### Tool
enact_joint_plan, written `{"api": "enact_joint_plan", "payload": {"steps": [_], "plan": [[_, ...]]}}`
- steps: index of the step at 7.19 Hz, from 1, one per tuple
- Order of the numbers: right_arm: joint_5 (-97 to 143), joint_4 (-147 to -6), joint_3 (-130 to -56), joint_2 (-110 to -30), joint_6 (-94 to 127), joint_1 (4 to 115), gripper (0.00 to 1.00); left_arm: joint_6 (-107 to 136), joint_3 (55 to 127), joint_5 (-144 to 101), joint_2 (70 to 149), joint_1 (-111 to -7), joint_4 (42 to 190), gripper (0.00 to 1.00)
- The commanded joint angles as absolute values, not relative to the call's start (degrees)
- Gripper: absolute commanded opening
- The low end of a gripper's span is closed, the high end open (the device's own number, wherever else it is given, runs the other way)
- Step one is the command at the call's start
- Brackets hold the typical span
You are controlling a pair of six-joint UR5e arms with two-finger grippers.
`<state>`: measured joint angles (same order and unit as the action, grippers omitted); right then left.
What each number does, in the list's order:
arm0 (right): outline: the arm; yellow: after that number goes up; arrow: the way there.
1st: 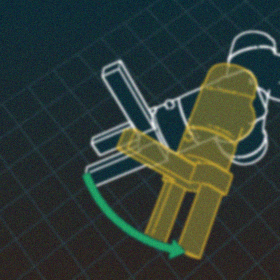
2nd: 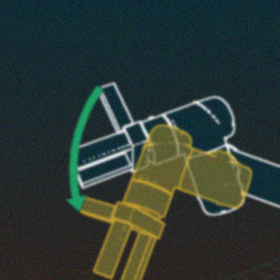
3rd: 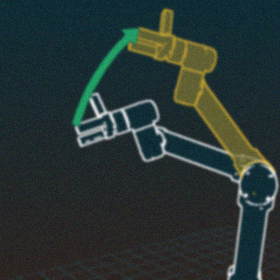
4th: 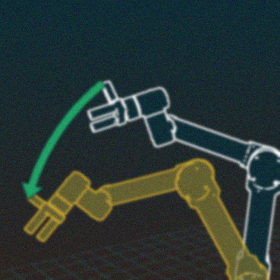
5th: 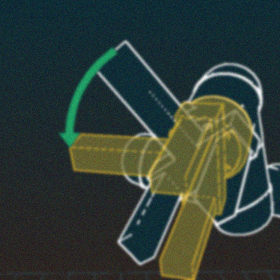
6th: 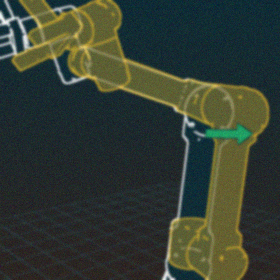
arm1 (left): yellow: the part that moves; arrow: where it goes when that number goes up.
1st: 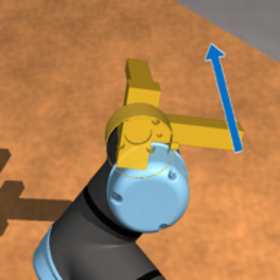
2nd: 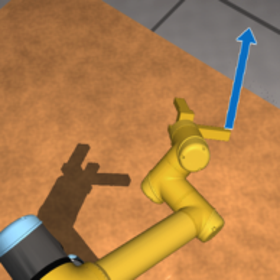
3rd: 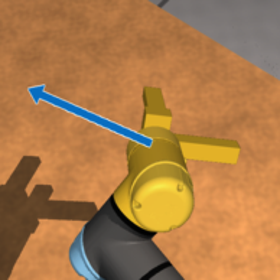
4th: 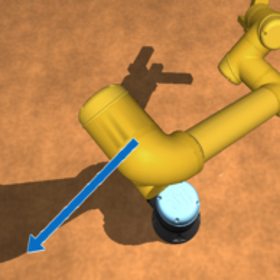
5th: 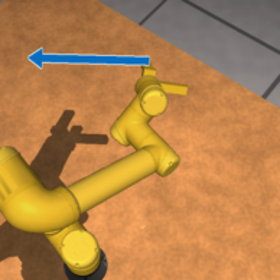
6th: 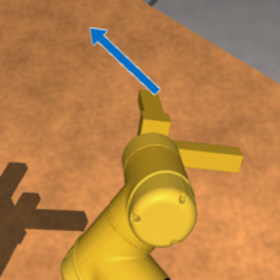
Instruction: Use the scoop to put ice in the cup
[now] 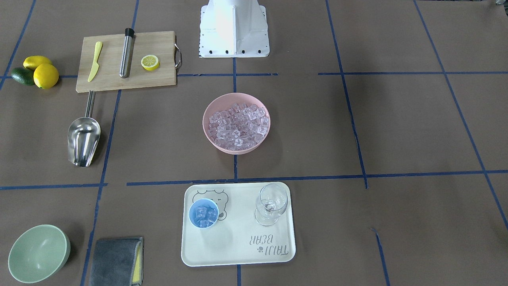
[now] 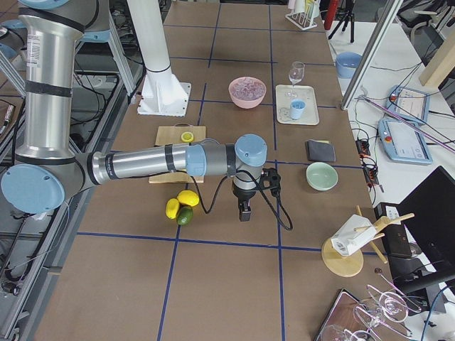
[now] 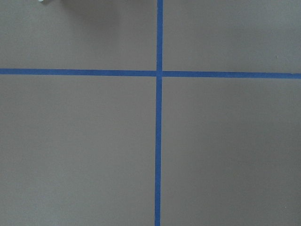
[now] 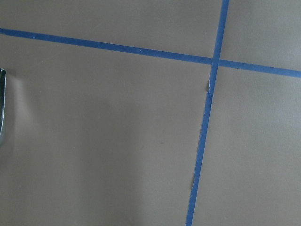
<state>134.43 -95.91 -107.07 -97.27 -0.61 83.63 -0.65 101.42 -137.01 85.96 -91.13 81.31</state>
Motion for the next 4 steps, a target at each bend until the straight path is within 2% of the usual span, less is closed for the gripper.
{"api": "enact_joint_plan", "payload": {"steps": [1, 4], "plan": [[134.82, -95.71, -107.31, -97.29, -0.62, 83.67, 1.00, -0.96, 102.05, -137.11, 83.60, -91.49, 81.47, 1.00], [135.17, -96.59, -106.35, -95.38, 0.17, 83.58, 1.00, -0.62, 101.69, -137.11, 83.85, -91.23, 81.83, 1.00]]}}
